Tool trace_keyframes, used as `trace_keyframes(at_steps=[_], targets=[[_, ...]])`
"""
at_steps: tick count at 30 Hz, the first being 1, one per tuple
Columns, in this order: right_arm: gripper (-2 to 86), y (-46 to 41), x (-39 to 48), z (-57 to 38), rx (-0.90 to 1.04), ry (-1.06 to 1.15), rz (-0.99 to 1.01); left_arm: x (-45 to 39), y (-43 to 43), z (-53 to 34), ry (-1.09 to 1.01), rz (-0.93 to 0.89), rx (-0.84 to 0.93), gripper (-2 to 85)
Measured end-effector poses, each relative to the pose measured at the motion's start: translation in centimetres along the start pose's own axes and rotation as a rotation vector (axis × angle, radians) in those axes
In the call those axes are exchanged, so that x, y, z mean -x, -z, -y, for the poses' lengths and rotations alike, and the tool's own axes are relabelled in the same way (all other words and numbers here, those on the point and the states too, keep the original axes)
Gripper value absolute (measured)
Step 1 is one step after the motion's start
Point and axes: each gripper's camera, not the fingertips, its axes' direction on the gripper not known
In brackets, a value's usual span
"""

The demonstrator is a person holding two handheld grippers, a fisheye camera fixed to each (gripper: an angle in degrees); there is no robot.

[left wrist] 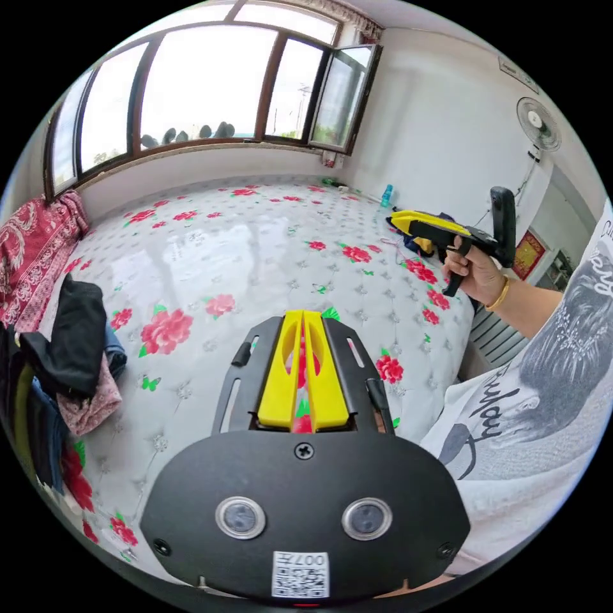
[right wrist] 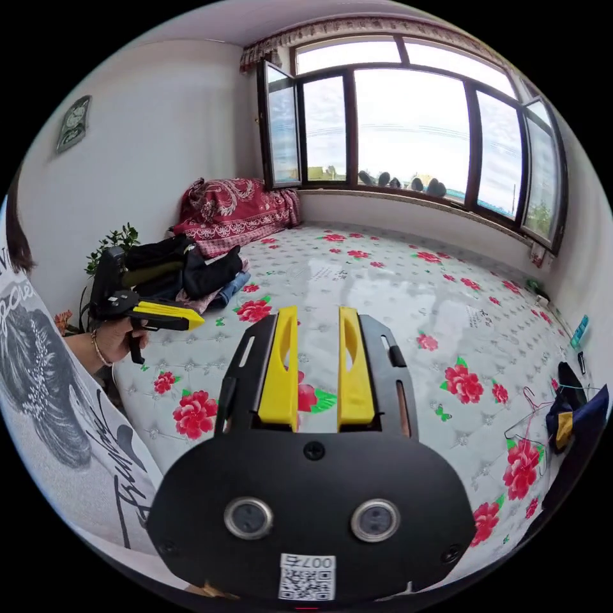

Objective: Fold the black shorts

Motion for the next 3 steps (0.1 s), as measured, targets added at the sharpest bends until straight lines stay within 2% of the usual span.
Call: trace_keyframes(at_steps=[3], targets=[[0.7,6.7,-2.1,1.3,-0.123,-0.036,-0.107,-3.6,-2.8,1.6,-0.005,-0.070,0.042,-1.0]])
